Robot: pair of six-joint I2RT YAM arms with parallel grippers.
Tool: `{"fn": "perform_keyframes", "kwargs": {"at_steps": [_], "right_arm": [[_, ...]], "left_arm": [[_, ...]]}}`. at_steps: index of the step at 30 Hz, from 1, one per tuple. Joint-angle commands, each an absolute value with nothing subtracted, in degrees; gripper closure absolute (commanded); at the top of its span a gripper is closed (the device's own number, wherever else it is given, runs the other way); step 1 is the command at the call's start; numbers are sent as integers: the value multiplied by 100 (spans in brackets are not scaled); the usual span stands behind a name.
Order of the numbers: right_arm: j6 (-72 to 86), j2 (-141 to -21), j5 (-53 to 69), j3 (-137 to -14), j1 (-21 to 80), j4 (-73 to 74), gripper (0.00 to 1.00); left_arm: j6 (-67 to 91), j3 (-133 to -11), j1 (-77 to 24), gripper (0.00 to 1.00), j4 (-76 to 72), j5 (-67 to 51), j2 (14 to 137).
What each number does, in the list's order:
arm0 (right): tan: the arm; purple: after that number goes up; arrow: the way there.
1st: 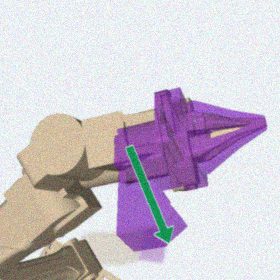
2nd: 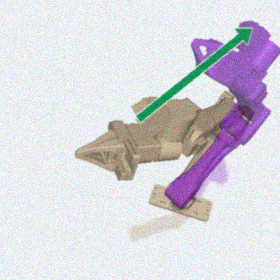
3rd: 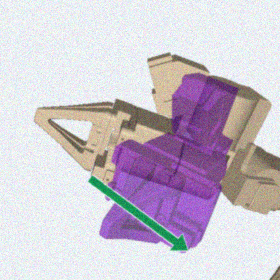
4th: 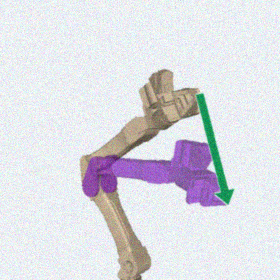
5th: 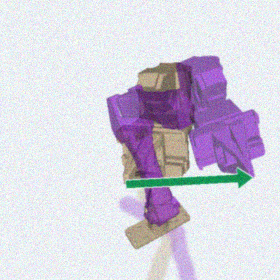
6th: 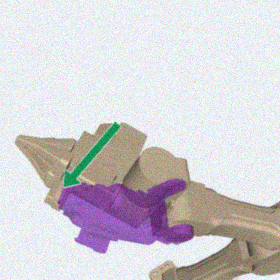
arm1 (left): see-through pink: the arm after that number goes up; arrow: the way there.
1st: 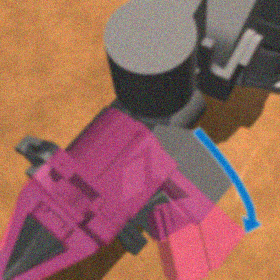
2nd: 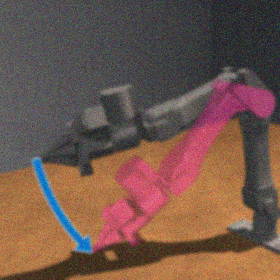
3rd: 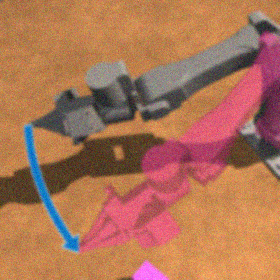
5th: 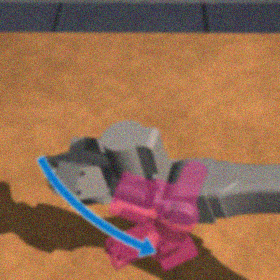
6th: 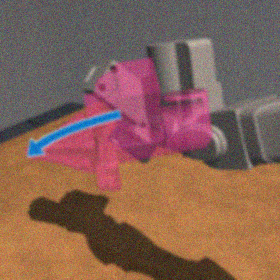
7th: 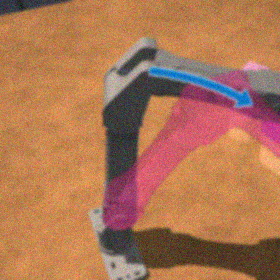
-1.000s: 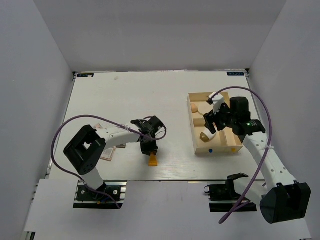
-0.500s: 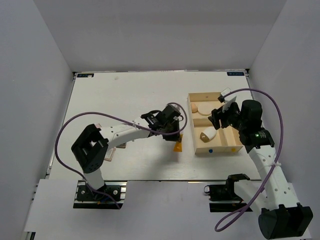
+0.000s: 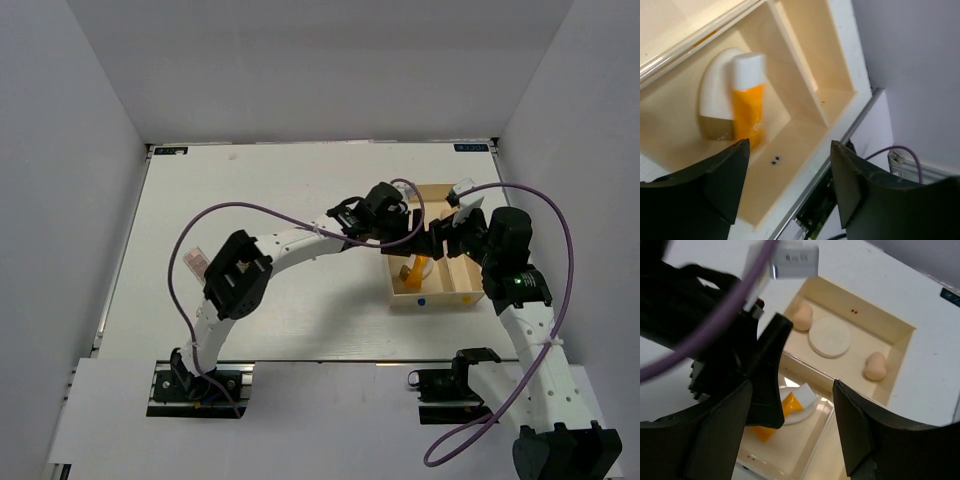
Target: Organize the makeup
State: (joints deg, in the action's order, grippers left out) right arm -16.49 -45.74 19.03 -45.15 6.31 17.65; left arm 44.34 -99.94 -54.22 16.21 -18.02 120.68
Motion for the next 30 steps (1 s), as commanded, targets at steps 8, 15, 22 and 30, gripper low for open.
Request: {"fn": "perform_keyframes", "kwargs": {"at_steps": [8, 15, 22, 30], "right_arm": [[-1503, -4034, 2091, -4333, 536, 1415, 25], [-1415, -3937, 2645, -4201, 545, 1274, 27], [-1494, -4008, 3644, -4043, 571, 1178, 31], [-1459, -5042, 5036, -3981, 816, 818, 37]], "left_arm": [[4360, -10451, -5423, 17, 1916, -1670, 11946], [4228, -9862, -5256, 17, 2004, -871, 10961], [4324, -8844, -5002, 21, 2565, 321, 9784], [4772, -7490, -4570, 39, 3751, 1695, 8114]]}}
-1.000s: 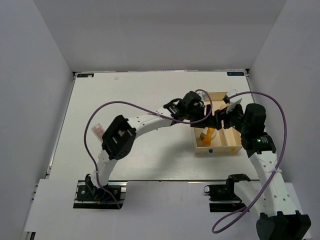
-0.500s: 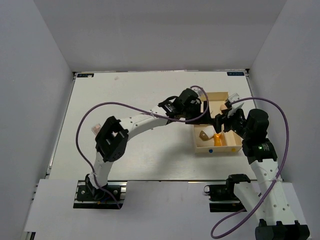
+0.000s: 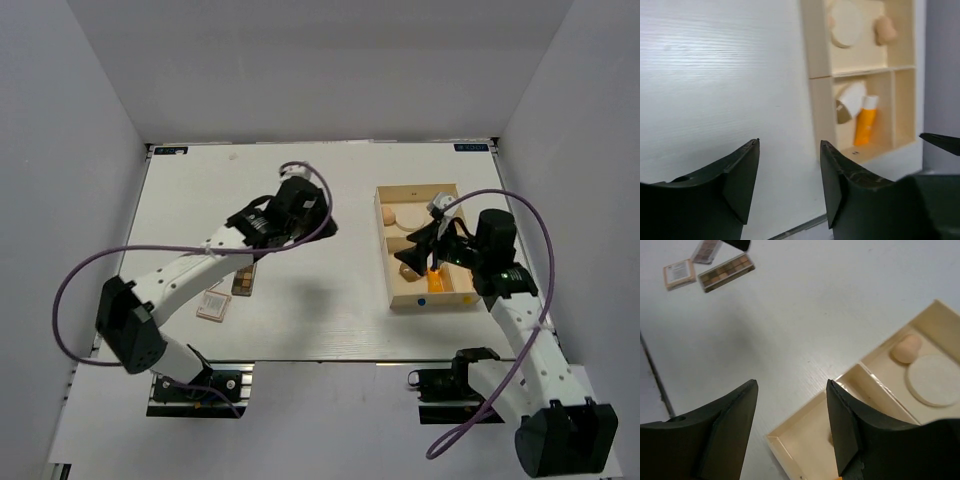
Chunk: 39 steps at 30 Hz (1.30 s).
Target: Organize the makeup
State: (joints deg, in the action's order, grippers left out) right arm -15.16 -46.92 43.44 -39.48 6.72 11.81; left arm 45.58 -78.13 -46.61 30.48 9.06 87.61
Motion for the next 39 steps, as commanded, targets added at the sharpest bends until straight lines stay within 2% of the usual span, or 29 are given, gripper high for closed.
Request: {"fn": "perform_keyframes", "kwargs": {"at_steps": [1, 8, 12, 14, 15, 16, 18, 20, 22, 29, 39], "right_arm": [[-1468, -5210, 5045, -4016, 861, 817, 37], [-1433, -6423, 4527, -4456, 2027, 695, 37], [-1266, -7100, 4035, -4920, 2714, 694, 37], [-1126, -7505, 3877, -5114, 2865, 747, 35], [-1081, -7636, 3815, -5341, 3057, 773, 34], [-1029, -7855, 3745, -5457, 3111, 843, 32], [-906, -8059, 3560, -5816, 3190, 940, 19], [-818, -8200, 3359, -5976, 3182, 967, 11], [-826, -8235, 3261, -6108, 3147, 1028, 11], [-932, -7963, 3085, -5757, 3120, 1125, 12], [-1020, -7506, 3006, -5405, 2857, 1265, 12]], "left_arm": [[4912, -7149, -4501, 40, 3849, 1896, 7703], [5712, -5969, -4333, 54, 5059, 2504, 6120], [5950, -5731, -4333, 55, 5572, 2724, 5669], [5906, -5669, -4333, 49, 5809, 2899, 5764], [5863, -5686, -4333, 39, 5853, 2944, 5879], [5845, -5704, -4272, 33, 5993, 2988, 6019], [5731, -5792, -4211, 19, 6047, 2980, 6520], [5486, -5801, -4071, 14, 5898, 2823, 6862], [5283, -5705, -3921, 9, 5540, 2673, 6952], [4009, -5300, -2929, 7, 4624, 1943, 7321], [2787, -5721, -2092, 8, 4061, 791, 8595]]}}
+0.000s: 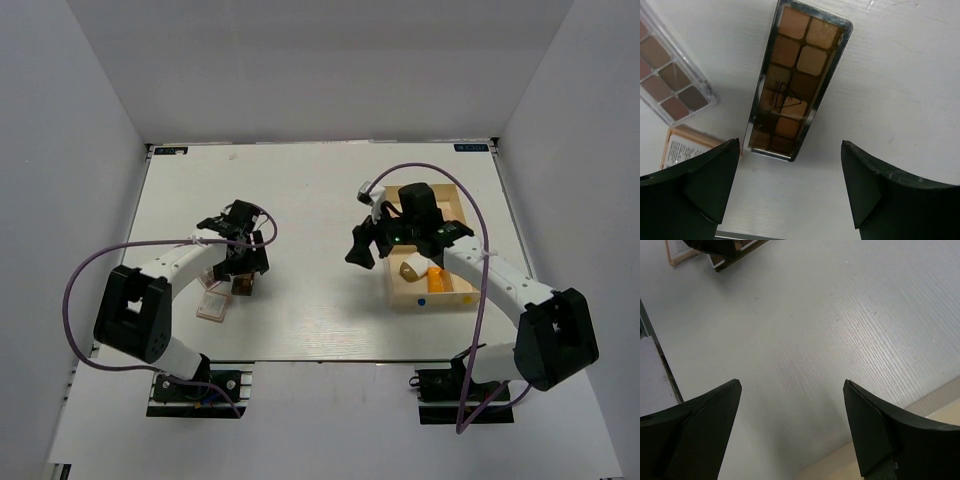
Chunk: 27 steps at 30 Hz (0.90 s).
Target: Organize the makeup
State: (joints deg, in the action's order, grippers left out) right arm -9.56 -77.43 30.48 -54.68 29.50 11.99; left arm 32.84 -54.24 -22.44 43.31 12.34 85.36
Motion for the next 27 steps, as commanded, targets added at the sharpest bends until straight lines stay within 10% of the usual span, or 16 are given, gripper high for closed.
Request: {"fn": "perform_keyframes", "kwargs": {"at_steps": [1, 12, 27], "right_arm": [[-1002, -7471, 2997, -5379, 2822, 1274, 12], [-932, -7190, 3041, -5124, 2382, 1327, 11], [-502, -6671, 2428, -5291, 1697, 1415, 26]], "left_arm": [[2699, -5774, -1987, 8, 4052, 730, 8744], [2294, -5784, -1705, 19, 3841, 79, 9509], [2267, -6125, -2152, 63, 2892, -2097, 9044]]}}
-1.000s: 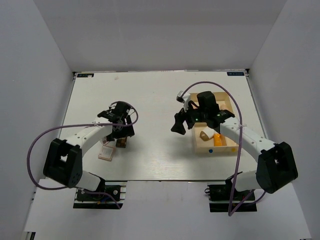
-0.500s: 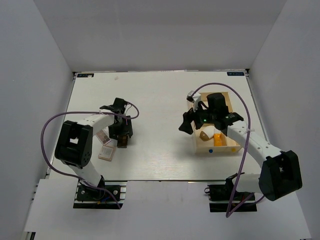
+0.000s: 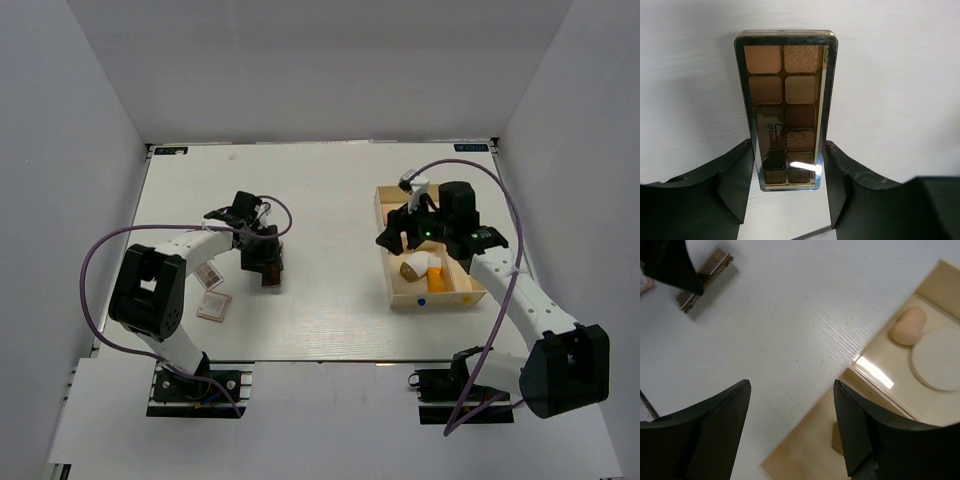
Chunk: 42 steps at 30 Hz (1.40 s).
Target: Organize the makeup
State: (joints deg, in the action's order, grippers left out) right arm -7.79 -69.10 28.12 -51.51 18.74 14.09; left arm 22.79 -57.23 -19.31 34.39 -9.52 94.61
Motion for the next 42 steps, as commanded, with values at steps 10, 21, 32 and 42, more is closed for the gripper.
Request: {"fn": "perform_keyframes", "kwargs": {"at_steps": [10, 21, 32, 42], "right_arm": [[-185, -5679, 960, -5133, 862, 1029, 85], [-44, -4711, -299, -4887, 264, 694, 100], [228, -4298, -150, -4641, -105, 694, 100], [413, -4175, -62, -4605, -237, 703, 100]], "left_arm": [[3216, -7705, -3390, 68, 1716, -3347, 9843], [4517, -10993, -4789, 69, 958, -3858, 12611], [6099, -11680, -5353, 70, -1054, -3613, 13587], [6100, -11611, -5625, 69, -906, -2593, 13702]]}}
